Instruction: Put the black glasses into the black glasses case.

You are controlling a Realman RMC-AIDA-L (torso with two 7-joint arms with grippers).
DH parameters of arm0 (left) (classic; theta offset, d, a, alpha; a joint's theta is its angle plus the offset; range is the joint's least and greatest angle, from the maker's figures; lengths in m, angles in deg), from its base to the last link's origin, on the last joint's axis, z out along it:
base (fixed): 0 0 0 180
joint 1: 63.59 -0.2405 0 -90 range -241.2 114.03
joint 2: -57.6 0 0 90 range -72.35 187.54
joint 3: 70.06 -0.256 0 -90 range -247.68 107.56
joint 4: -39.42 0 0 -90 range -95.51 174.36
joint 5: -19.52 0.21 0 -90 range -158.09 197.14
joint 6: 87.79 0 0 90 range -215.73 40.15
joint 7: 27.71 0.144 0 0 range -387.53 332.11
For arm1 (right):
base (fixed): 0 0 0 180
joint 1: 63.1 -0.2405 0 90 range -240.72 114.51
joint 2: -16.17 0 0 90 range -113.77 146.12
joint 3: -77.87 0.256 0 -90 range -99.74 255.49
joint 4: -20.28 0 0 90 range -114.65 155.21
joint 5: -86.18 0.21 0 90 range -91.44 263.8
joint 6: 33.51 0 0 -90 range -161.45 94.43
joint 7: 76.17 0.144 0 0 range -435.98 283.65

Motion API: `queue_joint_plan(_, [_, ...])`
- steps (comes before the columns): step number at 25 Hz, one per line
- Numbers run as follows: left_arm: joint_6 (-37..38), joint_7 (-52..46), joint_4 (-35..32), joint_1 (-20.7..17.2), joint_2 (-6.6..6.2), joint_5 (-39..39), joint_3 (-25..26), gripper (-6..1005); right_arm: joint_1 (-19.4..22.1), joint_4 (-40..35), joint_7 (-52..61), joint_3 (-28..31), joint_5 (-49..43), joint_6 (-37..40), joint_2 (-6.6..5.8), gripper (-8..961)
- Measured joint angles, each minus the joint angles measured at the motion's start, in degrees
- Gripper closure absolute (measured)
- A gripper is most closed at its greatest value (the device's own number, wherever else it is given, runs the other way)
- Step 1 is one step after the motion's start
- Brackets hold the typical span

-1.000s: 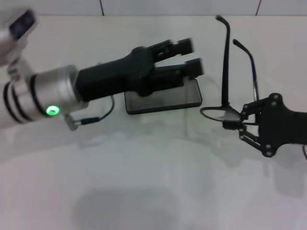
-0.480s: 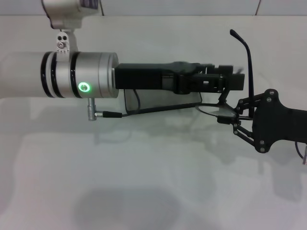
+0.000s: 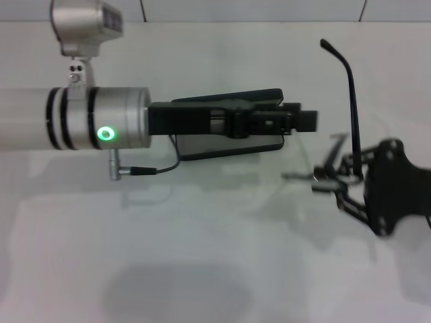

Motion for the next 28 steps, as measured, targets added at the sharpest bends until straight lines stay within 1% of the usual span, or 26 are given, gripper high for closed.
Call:
queue_joint_plan(3, [-1.26,0.48,-1.03,-1.65,-0.1,-0.1,0.57,205,1.02,-0.49,-1.95,0.5,0.02,8.82,-0.28,833])
queue_joint_plan(6, [-5.15,0.99,-1.24,-2.4,0.02,0.03,0.58,206,1.49,-0.99,-2.69,0.67,0.19,16.99,-0.26,833])
queue_joint_plan(9, [-8.72,2.92,-1.13,-2.44,0.63,0.58,0.47,206,0.75,0.22,-2.49,0.17,0.34,22.61,0.03,832])
queue_joint_plan(10, [-9.29,3.79,-1.13,-2.36,1.06,0.58,0.5,206,-0.16,1.58,-2.0,-0.33,0.35,23.59,0.16,832])
queue_joint_plan(12, [-9.91,6.24,-1.34,-2.12,2.16,0.42,0.86,207,-1.94,4.72,-0.76,-1.02,0.39,23.89,0.29,832])
queue_joint_plan(14, [-9.86,8.74,-2.55,-2.09,3.14,-0.15,1.25,207,-5.58,11.31,0.47,-1.3,0.82,23.02,0.36,832])
queue_joint_plan(15, [-9.67,9.62,-3.2,-2.17,3.38,-0.54,1.24,207,-7.93,15.58,0.76,-1.26,1.49,22.25,0.39,832])
queue_joint_plan(18, [-8.14,12.41,-3.47,-2.05,3.55,-1.67,0.75,208,-12.95,24.57,1.18,-1.19,3.63,18.78,0.42,832])
queue_joint_plan(21, [-5.21,15.96,-3.32,-2.08,3.75,-2.07,0.65,208,-14.19,26.62,3.89,-1.14,4.0,14.98,0.42,831])
queue_joint_plan(25, [-0.92,21.95,-2.72,-3.63,3.97,-4.66,0.62,209,-14.05,26.32,10.46,-1.0,3.99,10.56,0.3,831])
queue_joint_plan(28, [1.75,26.14,-2.44,-4.66,3.98,-6.09,0.57,211,-14.14,25.82,15.3,-0.97,3.98,7.3,-0.11,831])
